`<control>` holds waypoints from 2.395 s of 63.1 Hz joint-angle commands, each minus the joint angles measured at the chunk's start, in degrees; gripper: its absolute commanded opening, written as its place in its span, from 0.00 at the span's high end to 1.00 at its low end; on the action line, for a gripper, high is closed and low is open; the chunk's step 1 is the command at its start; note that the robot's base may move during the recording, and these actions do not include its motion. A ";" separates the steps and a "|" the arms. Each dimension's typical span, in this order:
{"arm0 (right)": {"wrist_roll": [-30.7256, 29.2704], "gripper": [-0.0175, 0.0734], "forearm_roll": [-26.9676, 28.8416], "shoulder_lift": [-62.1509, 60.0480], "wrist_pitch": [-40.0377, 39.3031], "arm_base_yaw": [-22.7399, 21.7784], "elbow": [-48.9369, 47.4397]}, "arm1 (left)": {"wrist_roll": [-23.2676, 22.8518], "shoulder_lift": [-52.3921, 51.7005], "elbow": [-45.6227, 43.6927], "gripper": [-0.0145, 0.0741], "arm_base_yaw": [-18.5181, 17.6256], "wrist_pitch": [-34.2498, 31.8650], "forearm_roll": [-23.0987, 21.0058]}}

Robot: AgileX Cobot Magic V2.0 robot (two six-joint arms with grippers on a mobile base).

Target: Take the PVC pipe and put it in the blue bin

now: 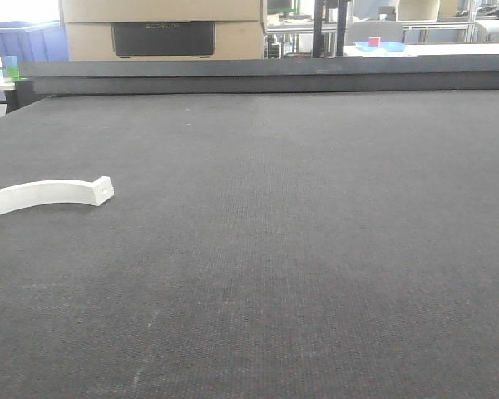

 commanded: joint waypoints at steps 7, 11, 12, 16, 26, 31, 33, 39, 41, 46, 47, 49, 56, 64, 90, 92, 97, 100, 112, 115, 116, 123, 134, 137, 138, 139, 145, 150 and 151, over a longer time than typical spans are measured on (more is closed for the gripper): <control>0.42 0.99 2.35 -0.17 -6.86 -0.02 -3.14 | -0.08 -0.22 -6.03 0.96 -0.24 1.54 1.66; 0.42 0.99 2.35 -0.17 -6.77 -0.02 -6.62 | -0.08 -0.22 -9.56 0.96 -0.24 3.93 4.38; 0.42 0.99 2.35 -0.17 -6.56 -0.02 -7.43 | -0.08 -0.22 -10.38 0.96 -0.24 4.57 5.18; 0.42 0.99 2.35 -0.17 -3.43 -0.02 -11.48 | -0.08 -0.06 -14.03 0.96 -0.24 6.78 8.70; 0.42 0.99 2.35 2.83 13.28 -0.02 -21.38 | -0.08 4.36 -23.00 0.96 -0.24 9.55 10.31; 0.42 0.99 2.46 5.83 16.85 -0.02 -25.52 | -0.08 7.54 -26.79 0.96 -0.24 12.42 10.11; 0.42 0.99 3.05 7.25 18.23 -0.02 -27.43 | -0.08 8.78 -28.63 0.96 -0.24 13.72 9.55; 0.42 0.99 4.00 11.07 23.11 -0.02 -33.44 | -0.08 13.49 -34.23 0.96 -0.24 20.08 7.41; 0.42 0.99 4.00 12.15 24.75 -0.02 -35.31 | -0.08 14.74 -35.99 0.96 -0.24 22.94 6.59; 0.42 0.99 4.00 15.79 30.14 -0.02 -41.63 | -0.08 19.31 -42.11 0.96 -0.24 29.69 5.13; 0.42 0.99 4.00 16.41 31.06 -0.02 -42.58 | -0.08 19.65 -43.06 0.96 -0.24 30.59 5.01; 0.42 0.99 4.00 18.08 33.51 -0.02 -44.89 | -0.08 21.79 -45.89 0.96 -0.24 32.92 4.70; 0.42 0.99 4.00 24.38 41.71 -0.02 -50.55 | -0.08 28.26 -52.83 0.96 -0.24 40.42 4.08; 0.42 0.99 4.00 33.24 51.62 -0.02 -54.61 | -0.08 36.94 -59.80 0.96 -0.24 49.78 3.69; 0.42 0.99 3.30 56.03 49.43 -0.02 -51.98 | -0.08 60.01 -65.74 0.96 -0.24 58.48 0.20; 0.42 0.99 3.63 57.29 49.32 -0.02 -51.51 | -0.08 61.15 -65.74 0.96 -0.24 58.59 -0.43; 0.42 0.99 3.63 60.67 50.10 -0.02 -49.94 | -0.08 64.18 -65.74 0.96 -0.24 58.83 -1.82; 0.42 0.99 3.63 62.01 50.68 -0.02 -49.09 | -0.08 65.46 -65.74 0.96 -0.24 58.94 -2.23; 0.42 0.99 7.81 66.35 51.25 -0.02 -47.52 | -0.08 69.70 -65.74 0.96 -0.24 61.62 -2.48; 0.70 0.99 9.10 67.11 51.25 -0.02 -47.52 | -0.08 70.34 -65.74 0.96 -0.24 61.62 -2.48; 1.07 0.99 9.49 67.42 51.45 -0.02 -47.52 | -0.08 70.53 -65.74 0.96 -0.24 61.62 -2.48; 7.07 0.98 9.73 70.61 53.07 -0.02 -47.52 | -0.08 71.65 -65.74 0.96 -0.24 61.76 -2.78; 12.35 0.97 8.94 78.13 62.19 -0.14 -52.17 | -0.08 72.03 -65.74 0.96 -0.24 62.14 -3.03; 14.43 0.97 8.43 80.18 64.44 -0.14 -54.12 | -0.08 72.03 -65.74 0.96 -0.24 62.28 -3.01; 14.67 0.97 8.43 80.73 64.84 -0.14 -54.61 | -0.08 72.03 -65.74 0.96 -0.24 62.28 -3.01; 14.82 0.97 8.43 81.27 65.11 -0.14 -55.04 | -0.08 72.03 -65.74 0.96 -0.24 62.28 -3.01; 16.45 0.97 8.43 83.98 66.19 -0.14 -57.02 | -0.08 72.03 -65.74 0.96 -0.24 62.42 -3.04; 18.69 0.97 8.14 85.33 65.80 -0.14 -57.13 | -0.08 72.03 -65.74 0.96 -0.24 63.43 -3.15; 18.85 0.97 8.12 85.51 65.66 -0.14 -57.13 | -0.08 72.03 -65.74 0.96 -0.24 63.58 -3.15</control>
